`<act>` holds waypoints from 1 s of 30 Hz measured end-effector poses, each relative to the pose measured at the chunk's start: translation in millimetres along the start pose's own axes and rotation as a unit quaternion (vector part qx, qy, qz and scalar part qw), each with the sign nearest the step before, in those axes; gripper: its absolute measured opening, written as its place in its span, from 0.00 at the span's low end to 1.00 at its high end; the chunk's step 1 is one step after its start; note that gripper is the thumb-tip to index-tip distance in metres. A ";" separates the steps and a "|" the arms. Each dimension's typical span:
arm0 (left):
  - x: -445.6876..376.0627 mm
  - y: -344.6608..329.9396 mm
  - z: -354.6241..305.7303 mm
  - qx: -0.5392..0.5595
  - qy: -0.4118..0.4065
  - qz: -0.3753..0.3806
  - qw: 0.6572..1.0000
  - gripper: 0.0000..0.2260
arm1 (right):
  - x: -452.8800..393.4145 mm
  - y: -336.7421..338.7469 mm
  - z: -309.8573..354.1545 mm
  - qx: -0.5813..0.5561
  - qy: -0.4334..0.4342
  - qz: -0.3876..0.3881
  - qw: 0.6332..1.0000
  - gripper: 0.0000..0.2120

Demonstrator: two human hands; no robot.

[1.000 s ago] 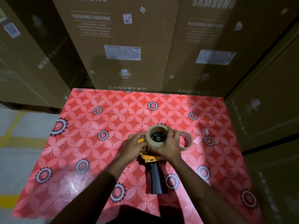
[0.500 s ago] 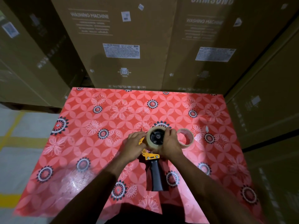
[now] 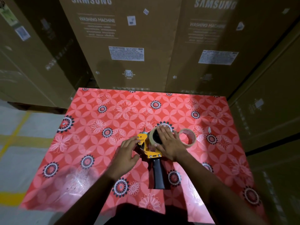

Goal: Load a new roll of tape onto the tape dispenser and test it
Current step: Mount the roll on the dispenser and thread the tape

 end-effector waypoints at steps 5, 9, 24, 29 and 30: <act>12.0 -14.8 7.5 -0.116 -0.001 0.061 0.991 0.36 | 35.1 7.3 15.0 -0.098 -0.021 -0.093 0.991 0.34; 18.9 -23.2 6.8 -0.181 0.002 0.099 0.979 0.40 | 68.9 -26.3 44.6 -0.095 -0.053 -0.096 0.989 0.38; 15.0 -27.2 3.4 -0.205 -0.002 0.091 0.975 0.38 | 68.2 -62.3 64.2 -0.069 -0.027 -0.054 0.996 0.39; 16.2 -19.2 2.9 -0.229 0.004 0.087 0.969 0.10 | 67.3 -63.0 63.5 -0.060 -0.046 -0.040 0.996 0.39; 17.4 -14.7 5.8 -0.220 0.005 0.084 0.972 0.14 | 67.5 -62.3 63.5 -0.065 -0.049 -0.034 0.996 0.39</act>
Point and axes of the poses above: each hand's wrist, its own x-axis away from the middle knuckle, its own y-axis out of the back of the hand, z = x × y, the point moved 9 cm from there along -x, towards the middle knuckle, and after that the axes turned 11 degrees about z, right-handed, at the moved point
